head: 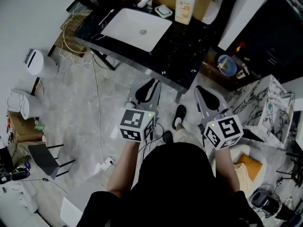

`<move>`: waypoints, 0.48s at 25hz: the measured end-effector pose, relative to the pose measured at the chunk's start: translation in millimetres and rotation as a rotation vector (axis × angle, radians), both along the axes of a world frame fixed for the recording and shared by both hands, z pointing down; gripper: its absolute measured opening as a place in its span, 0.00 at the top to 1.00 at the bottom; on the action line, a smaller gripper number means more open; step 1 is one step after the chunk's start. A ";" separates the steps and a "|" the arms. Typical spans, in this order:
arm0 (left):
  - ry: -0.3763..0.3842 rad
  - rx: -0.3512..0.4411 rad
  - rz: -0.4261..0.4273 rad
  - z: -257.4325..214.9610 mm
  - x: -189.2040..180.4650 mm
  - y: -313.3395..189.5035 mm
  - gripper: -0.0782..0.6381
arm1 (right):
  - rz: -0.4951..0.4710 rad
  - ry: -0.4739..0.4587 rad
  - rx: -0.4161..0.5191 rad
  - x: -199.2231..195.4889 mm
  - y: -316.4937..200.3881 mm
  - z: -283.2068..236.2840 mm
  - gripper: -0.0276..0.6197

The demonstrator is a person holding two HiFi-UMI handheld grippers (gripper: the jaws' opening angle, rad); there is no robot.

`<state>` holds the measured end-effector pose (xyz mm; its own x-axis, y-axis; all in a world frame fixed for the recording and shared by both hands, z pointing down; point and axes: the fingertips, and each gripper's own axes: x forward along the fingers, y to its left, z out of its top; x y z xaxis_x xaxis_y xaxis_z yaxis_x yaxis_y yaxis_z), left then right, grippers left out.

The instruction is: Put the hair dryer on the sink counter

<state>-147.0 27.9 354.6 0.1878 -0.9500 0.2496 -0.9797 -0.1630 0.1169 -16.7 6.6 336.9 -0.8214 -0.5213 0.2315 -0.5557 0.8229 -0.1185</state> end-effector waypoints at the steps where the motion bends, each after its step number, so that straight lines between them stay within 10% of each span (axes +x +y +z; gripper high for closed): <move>1: -0.005 0.007 -0.001 -2.4 0.9 4.5 0.81 | -0.003 0.000 0.005 -0.7 4.6 -1.8 0.94; 12: -0.007 0.060 0.032 -24.8 11.7 43.2 0.86 | 0.005 -0.026 0.062 2.3 31.3 -24.6 0.94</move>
